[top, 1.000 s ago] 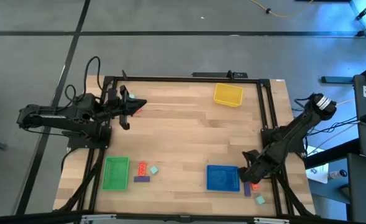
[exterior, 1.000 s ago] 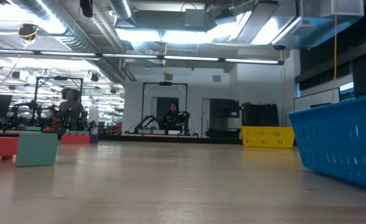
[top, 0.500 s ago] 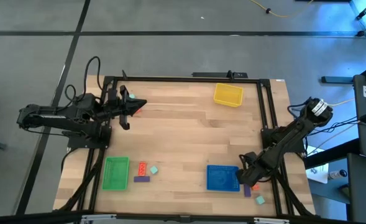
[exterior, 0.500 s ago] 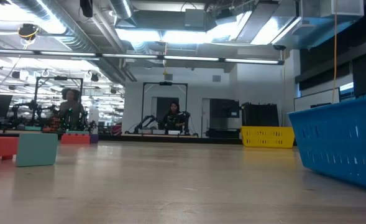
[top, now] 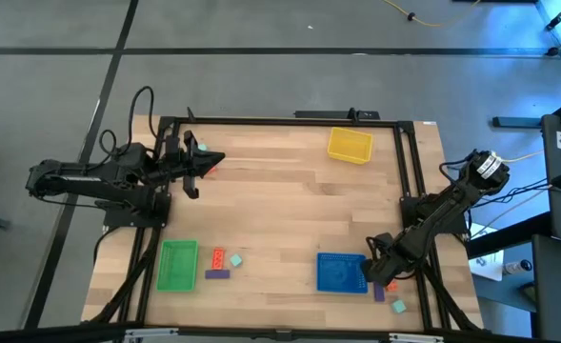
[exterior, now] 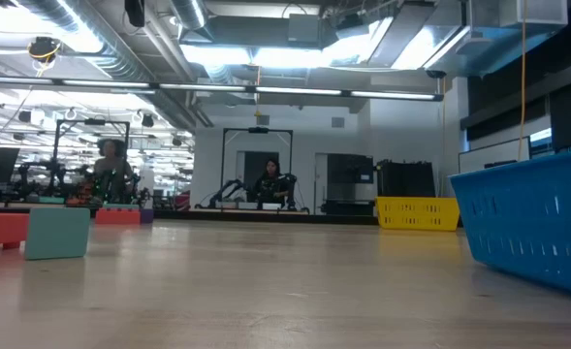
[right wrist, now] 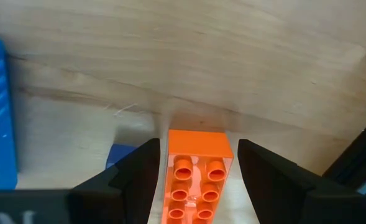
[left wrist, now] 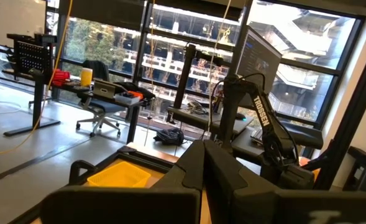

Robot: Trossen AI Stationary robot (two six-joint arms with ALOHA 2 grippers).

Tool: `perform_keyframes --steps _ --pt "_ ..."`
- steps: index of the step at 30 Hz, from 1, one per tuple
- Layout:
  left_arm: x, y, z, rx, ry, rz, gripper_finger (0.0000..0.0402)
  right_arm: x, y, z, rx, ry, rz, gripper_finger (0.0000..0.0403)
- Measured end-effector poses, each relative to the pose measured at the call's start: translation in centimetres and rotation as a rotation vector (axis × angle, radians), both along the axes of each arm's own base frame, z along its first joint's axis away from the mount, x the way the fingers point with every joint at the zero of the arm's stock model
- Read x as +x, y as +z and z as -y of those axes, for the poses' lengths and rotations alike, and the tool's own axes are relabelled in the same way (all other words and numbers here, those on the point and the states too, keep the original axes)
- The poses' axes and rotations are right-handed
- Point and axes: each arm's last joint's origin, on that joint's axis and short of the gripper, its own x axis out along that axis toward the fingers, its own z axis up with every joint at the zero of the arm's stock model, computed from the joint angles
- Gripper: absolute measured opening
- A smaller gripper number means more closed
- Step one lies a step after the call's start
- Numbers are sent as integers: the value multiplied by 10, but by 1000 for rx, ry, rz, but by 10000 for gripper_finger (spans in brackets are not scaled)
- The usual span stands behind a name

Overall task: Sort & place blocks by color
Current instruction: Put the bottom right orange gamepiece into the yellow bin

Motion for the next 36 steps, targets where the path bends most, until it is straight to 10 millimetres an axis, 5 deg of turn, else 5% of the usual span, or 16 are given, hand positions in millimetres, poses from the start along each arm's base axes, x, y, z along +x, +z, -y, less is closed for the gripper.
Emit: perform_keyframes --steps 6,16,25,36 --pt "0 0 0 0 0 0 0 0 0 0 0 -3 -1 212" --pt "0 0 0 0 0 0 0 0 0 0 -4 -3 -4 144" --pt "0 0 0 0 0 0 0 -1 2 1 -1 22 8 150" --pt "0 0 0 0 0 -1 0 -17 53 24 -12 107 209 140"
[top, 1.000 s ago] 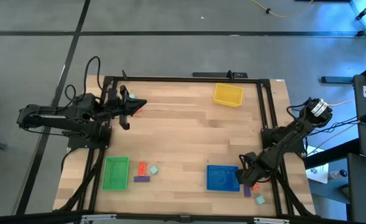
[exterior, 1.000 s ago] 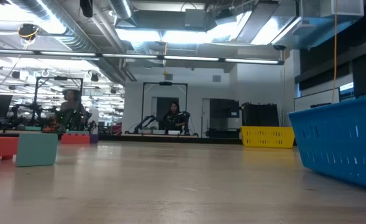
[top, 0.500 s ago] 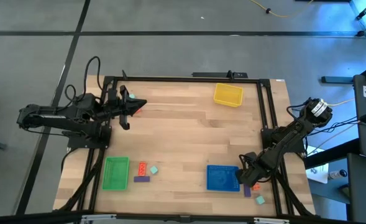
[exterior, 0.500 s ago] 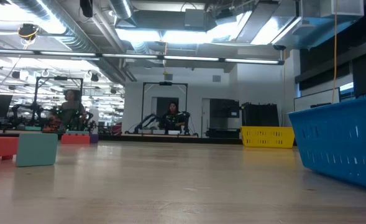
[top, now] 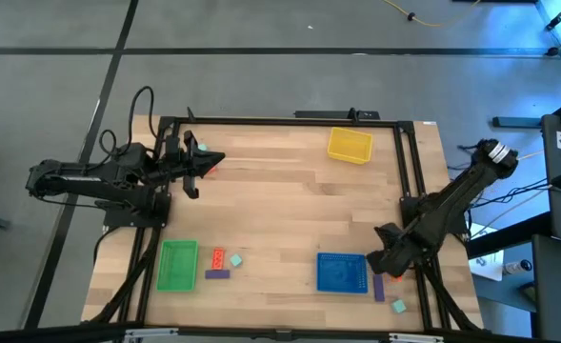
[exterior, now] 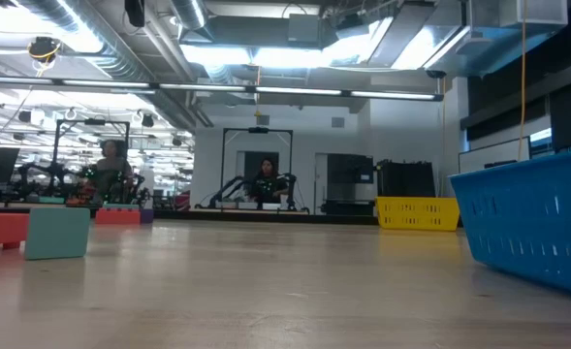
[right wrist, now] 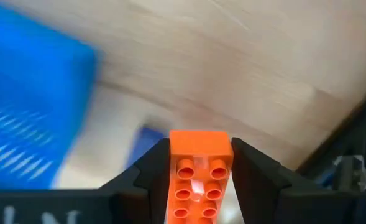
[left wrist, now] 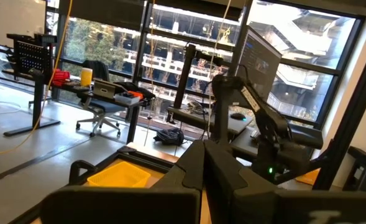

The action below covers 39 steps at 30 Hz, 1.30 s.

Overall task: Sort & place blocks by color
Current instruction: Put the bottom right orange gamepiece into the yellow bin

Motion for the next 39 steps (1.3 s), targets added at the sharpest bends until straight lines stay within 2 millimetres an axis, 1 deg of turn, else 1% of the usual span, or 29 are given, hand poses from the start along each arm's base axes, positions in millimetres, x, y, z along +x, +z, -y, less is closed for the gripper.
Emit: perform_keyframes --steps 6,8,12,16,20,25,28,31,33,36,39 --pt "0 0 0 0 0 0 0 -1 48 19 18 93 319 140" --pt "0 0 0 0 -2 0 0 -1 61 27 -2 108 418 140" --pt "0 0 0 1 -4 0 0 11 82 40 -92 158 650 140" --pt "0 0 0 1 -5 0 0 35 90 52 -205 236 807 140" --pt "0 0 0 2 -11 0 0 68 90 68 -322 321 906 140" --pt "0 0 0 2 -12 0 0 113 94 94 -464 427 1117 140" --pt "0 0 0 1 -11 1 0 132 101 112 -538 465 1268 140" --pt "4 -2 0 -11 -20 -10 6 139 108 128 -604 465 1367 140" --pt "7 -4 1 -43 -44 -17 21 140 112 136 -649 458 1397 140" --pt "13 -7 2 -83 -84 -36 59 140 118 143 -695 478 1403 140" --pt "21 -12 2 -137 -116 -58 105 141 131 145 -723 526 1421 140"
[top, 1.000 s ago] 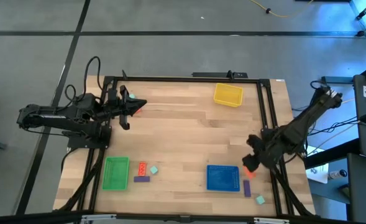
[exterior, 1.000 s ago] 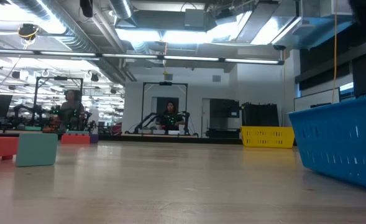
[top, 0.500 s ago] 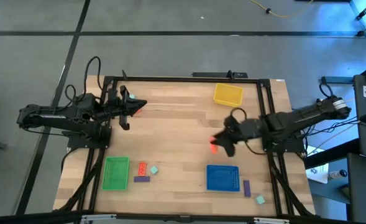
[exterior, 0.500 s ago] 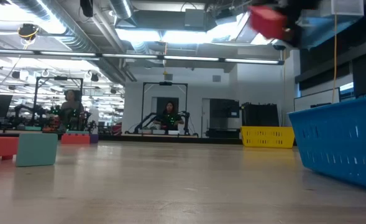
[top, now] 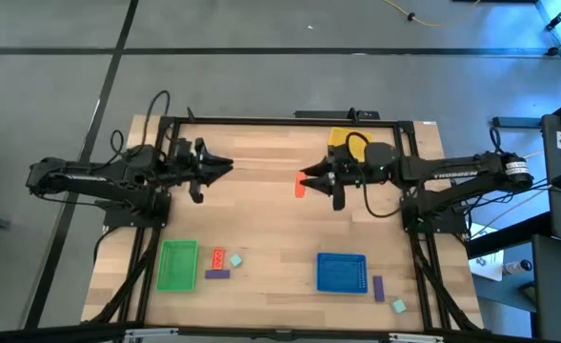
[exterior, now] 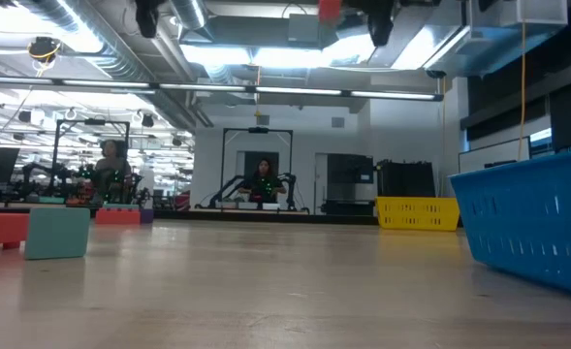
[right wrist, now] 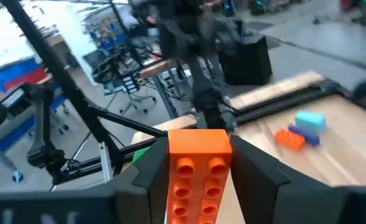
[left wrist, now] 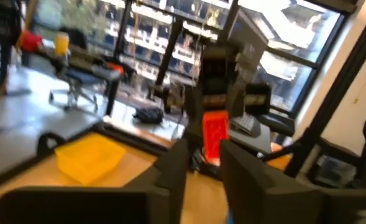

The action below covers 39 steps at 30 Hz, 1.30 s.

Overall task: Sort & place blocks by color
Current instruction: Put the bottom right orange gamepiece into the yellow bin

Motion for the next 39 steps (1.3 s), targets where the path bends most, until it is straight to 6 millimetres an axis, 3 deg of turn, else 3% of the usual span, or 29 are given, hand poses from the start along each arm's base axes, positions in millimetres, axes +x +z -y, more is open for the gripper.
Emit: perform_keyframes --steps 5,9,25,31,35,39 --pt "10 -8 0 -62 -24 -44 166 0 8 1 -53 -1 -34 140" --pt "14 -10 1 -76 -52 -54 193 0 9 2 -55 -2 -34 140" --pt "16 -9 0 -68 -39 -34 197 0 9 3 -32 -20 -36 140" --pt "23 -10 0 -26 -28 -66 197 -5 21 34 24 -218 -182 140" --pt "28 8 0 53 -20 -35 196 -13 30 67 -9 -428 -385 140" --pt "35 26 0 139 -7 -32 196 -23 22 107 -19 -655 -602 140"
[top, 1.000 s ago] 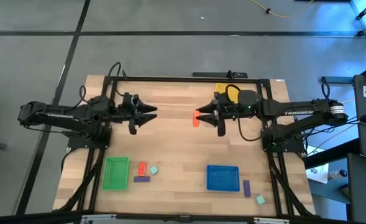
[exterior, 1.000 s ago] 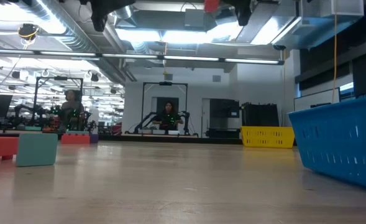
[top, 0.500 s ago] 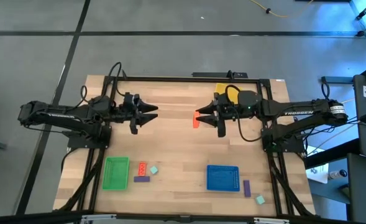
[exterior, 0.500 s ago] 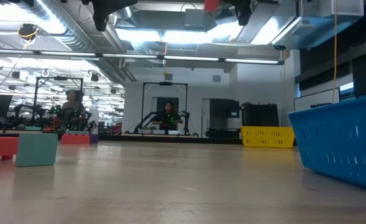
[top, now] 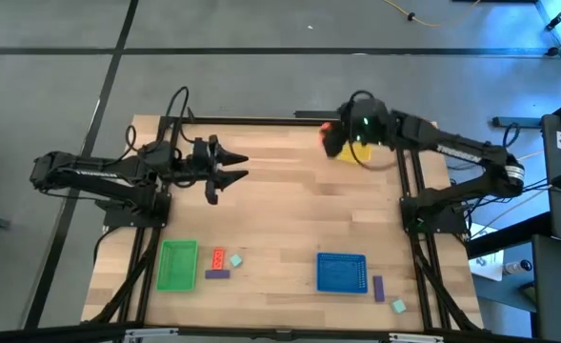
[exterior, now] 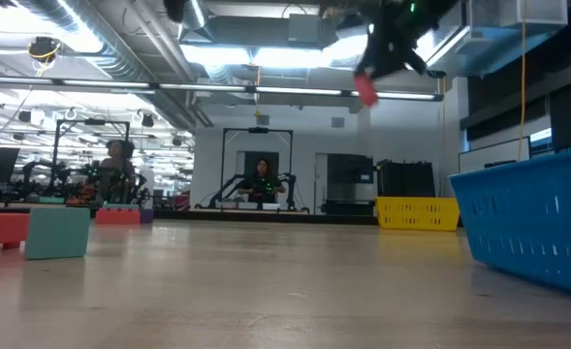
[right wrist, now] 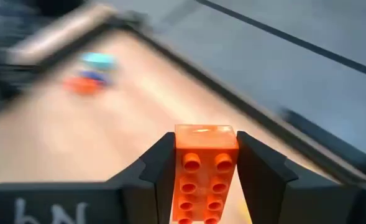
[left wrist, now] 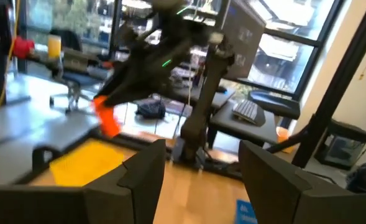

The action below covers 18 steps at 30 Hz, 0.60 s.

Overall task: Sort & place blocks by color
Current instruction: Put the bottom right orange gamepiece into the yellow bin

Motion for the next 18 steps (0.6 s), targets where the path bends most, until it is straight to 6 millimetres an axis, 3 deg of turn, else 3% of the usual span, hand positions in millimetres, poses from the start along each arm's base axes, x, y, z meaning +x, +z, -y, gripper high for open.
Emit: perform_keyframes --steps 5,10,14,18 --pt "6 16 0 50 11 23 196 -7 -36 43 62 -148 -252 140" --pt "7 19 0 50 13 23 196 -8 -76 78 168 -236 -416 140" --pt "7 18 0 48 12 17 196 -14 -103 100 285 -367 -470 140" --pt "7 18 1 48 4 18 196 -22 -117 110 381 -445 -506 140"
